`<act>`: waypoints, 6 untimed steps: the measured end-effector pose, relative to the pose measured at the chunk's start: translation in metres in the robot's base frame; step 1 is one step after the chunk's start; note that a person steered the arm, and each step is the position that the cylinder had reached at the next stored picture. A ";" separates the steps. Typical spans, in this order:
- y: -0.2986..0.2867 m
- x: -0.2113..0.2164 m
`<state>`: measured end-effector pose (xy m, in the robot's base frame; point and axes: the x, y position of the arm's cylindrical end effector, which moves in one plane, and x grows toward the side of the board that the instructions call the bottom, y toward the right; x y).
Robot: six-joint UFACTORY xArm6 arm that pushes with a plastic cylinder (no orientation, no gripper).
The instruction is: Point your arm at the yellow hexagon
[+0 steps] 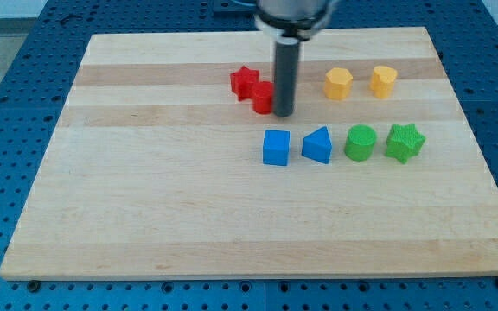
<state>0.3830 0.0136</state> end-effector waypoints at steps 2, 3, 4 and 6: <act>-0.036 -0.024; -0.034 -0.002; -0.016 -0.006; 0.014 -0.053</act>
